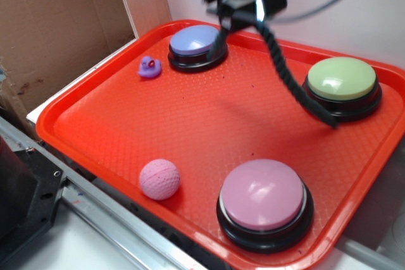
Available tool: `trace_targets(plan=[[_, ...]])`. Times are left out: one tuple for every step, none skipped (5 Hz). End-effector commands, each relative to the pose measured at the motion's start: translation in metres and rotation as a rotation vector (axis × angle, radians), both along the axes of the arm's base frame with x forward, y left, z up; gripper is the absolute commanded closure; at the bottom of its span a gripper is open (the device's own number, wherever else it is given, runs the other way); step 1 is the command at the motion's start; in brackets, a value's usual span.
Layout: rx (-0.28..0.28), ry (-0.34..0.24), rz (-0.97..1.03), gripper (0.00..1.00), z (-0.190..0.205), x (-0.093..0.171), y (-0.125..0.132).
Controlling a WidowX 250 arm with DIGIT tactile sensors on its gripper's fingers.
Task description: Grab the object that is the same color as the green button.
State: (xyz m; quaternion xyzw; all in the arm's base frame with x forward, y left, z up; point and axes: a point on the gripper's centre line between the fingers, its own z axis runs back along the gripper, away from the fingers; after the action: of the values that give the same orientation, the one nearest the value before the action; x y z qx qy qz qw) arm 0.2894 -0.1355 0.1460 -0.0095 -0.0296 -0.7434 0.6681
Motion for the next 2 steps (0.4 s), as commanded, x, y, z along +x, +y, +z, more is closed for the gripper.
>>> trace_targets(plan=[[-0.132,0.018,0.487,1.00,0.103,-0.018,0.008],[-0.240,0.014,0.510,1.00,0.116,-0.038,0.031]])
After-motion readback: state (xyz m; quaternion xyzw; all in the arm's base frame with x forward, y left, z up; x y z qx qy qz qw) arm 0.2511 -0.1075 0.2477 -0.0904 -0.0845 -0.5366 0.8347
